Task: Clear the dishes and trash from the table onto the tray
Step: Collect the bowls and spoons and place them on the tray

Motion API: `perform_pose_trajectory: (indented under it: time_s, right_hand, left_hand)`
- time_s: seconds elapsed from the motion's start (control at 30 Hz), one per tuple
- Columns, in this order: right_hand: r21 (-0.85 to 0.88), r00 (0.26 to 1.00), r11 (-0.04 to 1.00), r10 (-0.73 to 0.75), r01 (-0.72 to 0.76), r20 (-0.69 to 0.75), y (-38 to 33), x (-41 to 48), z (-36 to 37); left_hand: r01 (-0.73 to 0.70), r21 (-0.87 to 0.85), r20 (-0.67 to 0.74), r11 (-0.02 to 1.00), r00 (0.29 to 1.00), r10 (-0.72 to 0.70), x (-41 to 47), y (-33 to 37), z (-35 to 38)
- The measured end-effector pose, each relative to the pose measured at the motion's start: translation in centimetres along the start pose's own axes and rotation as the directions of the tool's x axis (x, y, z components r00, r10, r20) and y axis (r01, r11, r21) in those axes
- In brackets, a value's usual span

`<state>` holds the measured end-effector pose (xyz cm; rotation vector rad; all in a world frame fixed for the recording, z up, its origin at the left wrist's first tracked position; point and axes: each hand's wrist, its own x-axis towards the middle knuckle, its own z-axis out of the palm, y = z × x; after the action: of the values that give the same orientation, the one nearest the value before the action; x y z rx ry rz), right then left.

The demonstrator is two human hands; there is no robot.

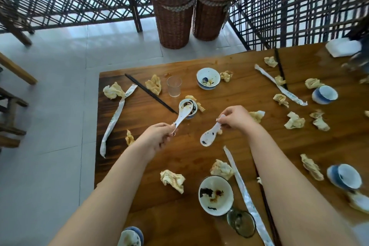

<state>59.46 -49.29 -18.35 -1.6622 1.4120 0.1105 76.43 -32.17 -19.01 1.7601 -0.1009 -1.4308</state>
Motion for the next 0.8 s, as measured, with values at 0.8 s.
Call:
perform_pose_trajectory:
  time_s: [0.8]
  right_hand:
    - [0.878,0.935,0.343,0.235,-0.334,0.263,4.4,9.6,-8.2]
  left_hand:
    - [0.005,-0.047,-0.258,0.999,0.966,-0.017,13.3,9.6,16.2]
